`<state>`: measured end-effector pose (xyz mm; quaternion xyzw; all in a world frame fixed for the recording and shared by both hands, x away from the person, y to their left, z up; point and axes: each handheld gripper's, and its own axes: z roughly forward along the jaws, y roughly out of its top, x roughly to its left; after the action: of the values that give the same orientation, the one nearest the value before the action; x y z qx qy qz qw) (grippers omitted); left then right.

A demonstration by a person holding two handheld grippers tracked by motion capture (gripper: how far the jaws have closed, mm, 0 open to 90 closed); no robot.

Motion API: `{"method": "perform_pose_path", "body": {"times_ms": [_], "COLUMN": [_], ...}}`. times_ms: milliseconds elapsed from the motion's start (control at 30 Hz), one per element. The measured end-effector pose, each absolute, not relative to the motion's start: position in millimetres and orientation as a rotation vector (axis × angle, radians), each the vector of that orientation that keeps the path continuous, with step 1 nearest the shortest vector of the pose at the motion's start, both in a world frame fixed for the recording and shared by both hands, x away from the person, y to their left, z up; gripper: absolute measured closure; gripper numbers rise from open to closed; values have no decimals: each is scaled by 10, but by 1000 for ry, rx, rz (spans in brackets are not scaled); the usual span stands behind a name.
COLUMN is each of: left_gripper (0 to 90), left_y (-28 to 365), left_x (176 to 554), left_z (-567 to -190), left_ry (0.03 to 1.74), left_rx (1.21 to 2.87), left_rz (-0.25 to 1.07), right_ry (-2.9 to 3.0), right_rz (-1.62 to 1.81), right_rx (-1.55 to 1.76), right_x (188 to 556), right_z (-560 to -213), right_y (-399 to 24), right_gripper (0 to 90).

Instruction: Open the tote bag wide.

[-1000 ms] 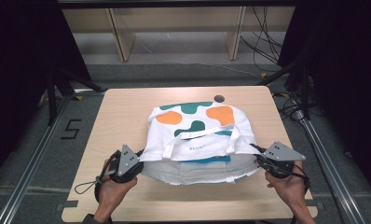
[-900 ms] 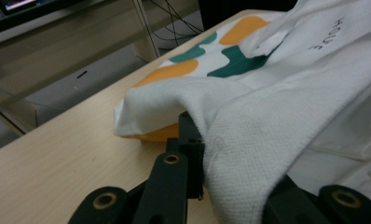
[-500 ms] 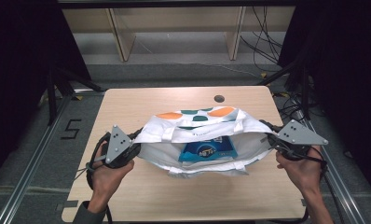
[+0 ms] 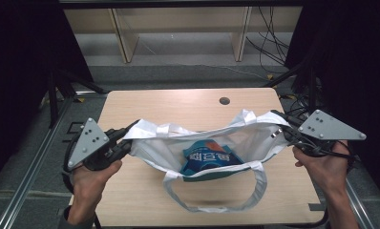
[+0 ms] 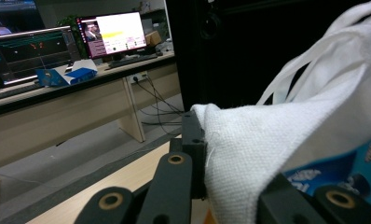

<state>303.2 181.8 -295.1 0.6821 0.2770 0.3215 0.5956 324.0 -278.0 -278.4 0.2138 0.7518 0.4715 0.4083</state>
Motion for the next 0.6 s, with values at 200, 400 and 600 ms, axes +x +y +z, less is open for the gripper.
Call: {"method": "perform_pose_path", "body": {"times_ms": [200, 400, 600], "left_gripper": [863, 859, 861], "left_y": [1857, 1848, 1854], "left_x": [3343, 3534, 3460], "left_z": [-3104, -3276, -3205], "left_ry": [712, 749, 731], "left_rx": [1583, 1625, 1573], "left_rz": [767, 778, 753], "right_ry": [1885, 1850, 1831], "right_rz": [1198, 1194, 1215], "right_rx": [561, 609, 603], "right_x": [3419, 3648, 3609], "right_z": [-2839, -3001, -2985], "right_y": [-2720, -2663, -2649], "right_gripper": [884, 883, 883]}}
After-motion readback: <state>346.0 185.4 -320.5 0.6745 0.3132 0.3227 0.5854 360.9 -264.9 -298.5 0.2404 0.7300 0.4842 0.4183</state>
